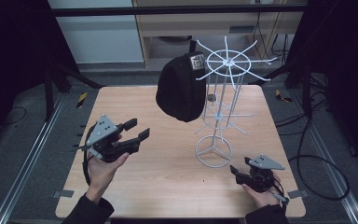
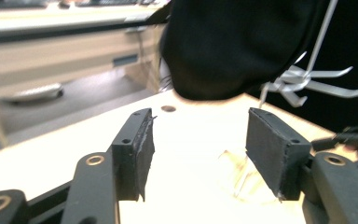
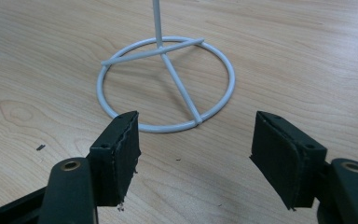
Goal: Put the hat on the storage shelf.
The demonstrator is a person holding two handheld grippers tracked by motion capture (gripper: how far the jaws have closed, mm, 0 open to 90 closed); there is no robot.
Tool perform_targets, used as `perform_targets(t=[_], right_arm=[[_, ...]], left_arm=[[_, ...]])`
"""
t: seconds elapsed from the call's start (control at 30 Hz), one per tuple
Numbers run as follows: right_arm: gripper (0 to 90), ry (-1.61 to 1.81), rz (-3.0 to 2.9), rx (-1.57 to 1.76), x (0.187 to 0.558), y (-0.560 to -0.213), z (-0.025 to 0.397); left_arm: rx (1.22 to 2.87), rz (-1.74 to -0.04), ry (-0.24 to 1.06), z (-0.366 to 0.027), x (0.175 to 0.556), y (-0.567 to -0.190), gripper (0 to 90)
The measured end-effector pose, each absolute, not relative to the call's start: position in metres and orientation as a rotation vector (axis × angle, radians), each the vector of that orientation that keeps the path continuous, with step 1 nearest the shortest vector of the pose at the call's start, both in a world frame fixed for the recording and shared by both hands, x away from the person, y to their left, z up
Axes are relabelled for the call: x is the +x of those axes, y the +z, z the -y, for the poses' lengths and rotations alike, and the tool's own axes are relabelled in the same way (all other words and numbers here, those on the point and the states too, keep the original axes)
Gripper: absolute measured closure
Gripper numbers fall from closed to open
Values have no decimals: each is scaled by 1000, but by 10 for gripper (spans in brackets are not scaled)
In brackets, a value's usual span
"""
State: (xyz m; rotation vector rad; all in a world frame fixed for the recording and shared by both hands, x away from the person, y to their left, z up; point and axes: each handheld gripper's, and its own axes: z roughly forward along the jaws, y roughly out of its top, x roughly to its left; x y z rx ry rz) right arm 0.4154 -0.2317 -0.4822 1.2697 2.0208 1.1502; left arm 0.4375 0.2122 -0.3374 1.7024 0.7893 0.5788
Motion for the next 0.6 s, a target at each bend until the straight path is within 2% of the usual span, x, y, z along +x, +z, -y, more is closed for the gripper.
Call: perform_targets(t=[0.47,0.6], right_arm=[[280,1147,-2005,1276,416,-484,234],[252,1146,-1996,1292,416,-485,236]], left_arm=[[1806,-1147,557,-274,431,-434,321],[1852,-1194,579,-285,429,-453,283]])
